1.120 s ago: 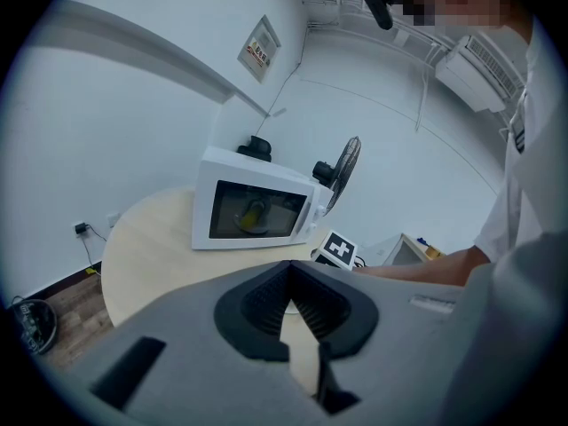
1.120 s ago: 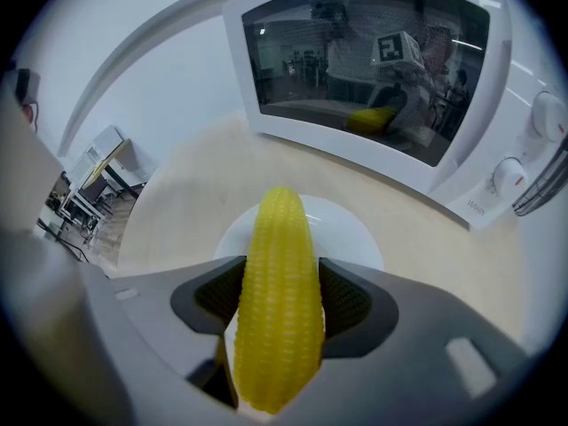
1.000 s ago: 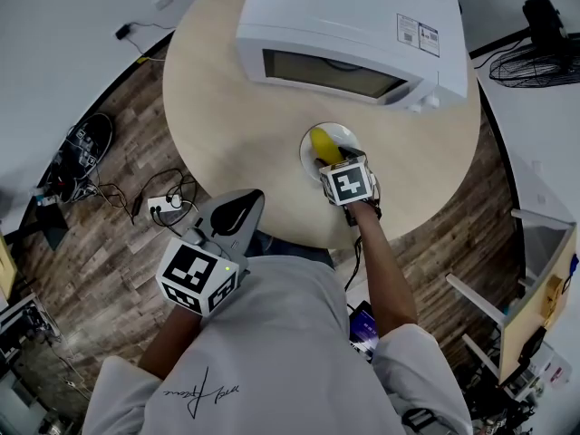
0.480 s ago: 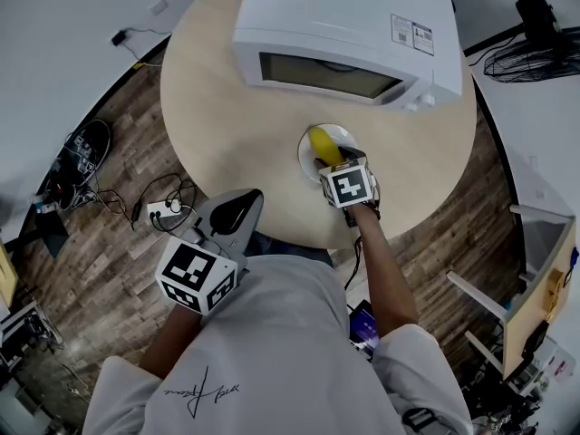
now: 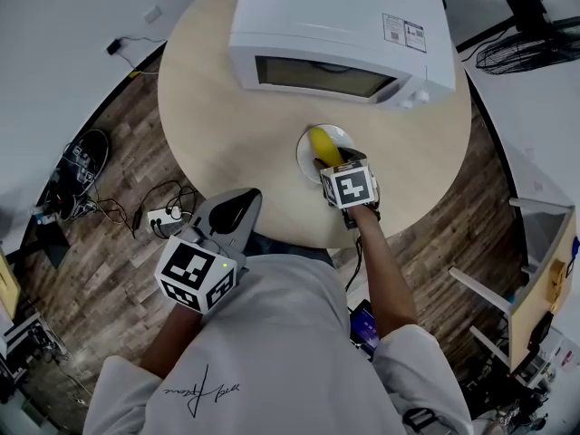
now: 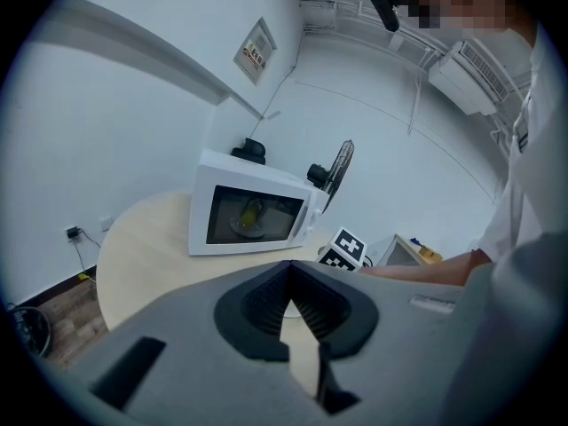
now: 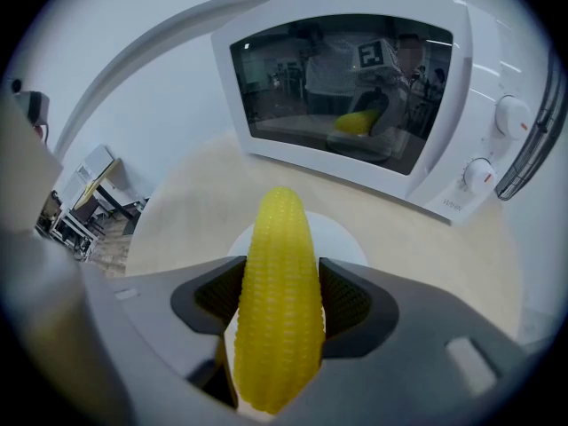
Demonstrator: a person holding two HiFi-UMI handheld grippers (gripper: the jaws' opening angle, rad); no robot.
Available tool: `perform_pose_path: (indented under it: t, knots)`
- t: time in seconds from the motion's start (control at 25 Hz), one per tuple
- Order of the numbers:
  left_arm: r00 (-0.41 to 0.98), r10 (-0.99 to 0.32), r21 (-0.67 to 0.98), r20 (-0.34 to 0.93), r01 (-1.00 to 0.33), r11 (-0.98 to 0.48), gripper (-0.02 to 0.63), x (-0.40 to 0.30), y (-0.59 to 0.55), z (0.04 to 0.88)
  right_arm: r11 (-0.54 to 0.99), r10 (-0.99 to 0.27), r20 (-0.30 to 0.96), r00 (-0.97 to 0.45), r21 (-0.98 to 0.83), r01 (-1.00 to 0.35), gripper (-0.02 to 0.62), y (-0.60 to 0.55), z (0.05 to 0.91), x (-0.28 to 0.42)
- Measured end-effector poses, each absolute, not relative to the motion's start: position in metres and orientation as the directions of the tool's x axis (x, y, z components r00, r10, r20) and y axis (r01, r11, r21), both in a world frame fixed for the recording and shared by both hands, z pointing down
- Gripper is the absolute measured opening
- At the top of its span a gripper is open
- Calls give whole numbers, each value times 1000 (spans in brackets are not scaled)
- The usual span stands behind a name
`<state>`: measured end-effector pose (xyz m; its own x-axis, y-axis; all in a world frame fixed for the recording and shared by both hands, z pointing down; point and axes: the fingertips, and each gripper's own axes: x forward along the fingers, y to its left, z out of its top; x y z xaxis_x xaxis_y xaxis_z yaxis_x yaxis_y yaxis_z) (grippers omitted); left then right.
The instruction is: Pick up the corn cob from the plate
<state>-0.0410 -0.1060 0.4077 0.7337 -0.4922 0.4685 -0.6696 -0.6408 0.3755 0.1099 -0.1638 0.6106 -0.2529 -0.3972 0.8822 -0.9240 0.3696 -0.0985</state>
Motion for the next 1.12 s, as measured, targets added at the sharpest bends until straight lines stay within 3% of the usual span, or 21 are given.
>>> perform_pose_path:
  t: [1.12]
  knots:
    - [737, -502, 347, 454, -664, -662, -8, -58, -103, 404, 285, -477, 846, -239, -109, -952, 268, -155, 582, 116]
